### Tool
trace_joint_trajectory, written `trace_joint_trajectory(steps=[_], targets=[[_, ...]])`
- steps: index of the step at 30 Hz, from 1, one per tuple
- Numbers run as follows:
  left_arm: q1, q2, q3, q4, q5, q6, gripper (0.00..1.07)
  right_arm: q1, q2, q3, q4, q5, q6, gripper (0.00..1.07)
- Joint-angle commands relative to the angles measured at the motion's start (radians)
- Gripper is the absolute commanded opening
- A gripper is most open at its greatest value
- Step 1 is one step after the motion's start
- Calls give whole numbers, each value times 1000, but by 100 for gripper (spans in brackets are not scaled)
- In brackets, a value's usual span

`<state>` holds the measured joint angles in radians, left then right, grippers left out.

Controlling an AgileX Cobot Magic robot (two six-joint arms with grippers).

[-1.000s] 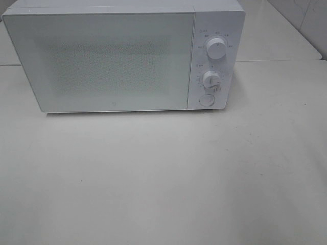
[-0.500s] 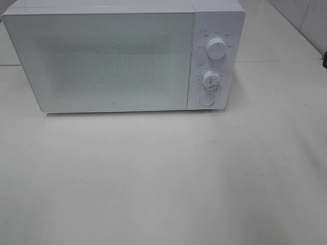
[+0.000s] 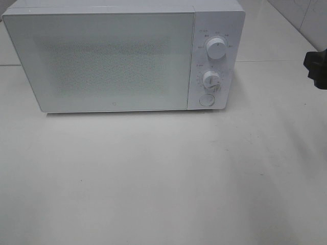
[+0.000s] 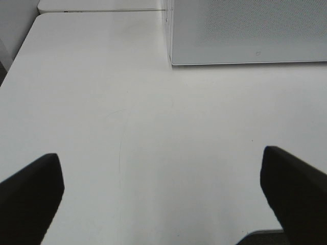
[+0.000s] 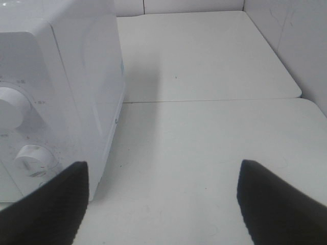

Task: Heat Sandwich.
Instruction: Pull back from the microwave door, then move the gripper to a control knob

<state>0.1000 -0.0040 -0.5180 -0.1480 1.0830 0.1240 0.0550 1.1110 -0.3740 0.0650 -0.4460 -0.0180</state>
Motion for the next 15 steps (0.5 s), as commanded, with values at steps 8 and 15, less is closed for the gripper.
trace_joint_trajectory(steps=[8, 15], targets=[[-6, -27, 1, -7, -9, -6, 100, 114, 123, 58, 147, -288, -129, 76], [-6, -27, 1, -7, -9, -6, 100, 289, 273, 59, 323, -473, -222, 76]])
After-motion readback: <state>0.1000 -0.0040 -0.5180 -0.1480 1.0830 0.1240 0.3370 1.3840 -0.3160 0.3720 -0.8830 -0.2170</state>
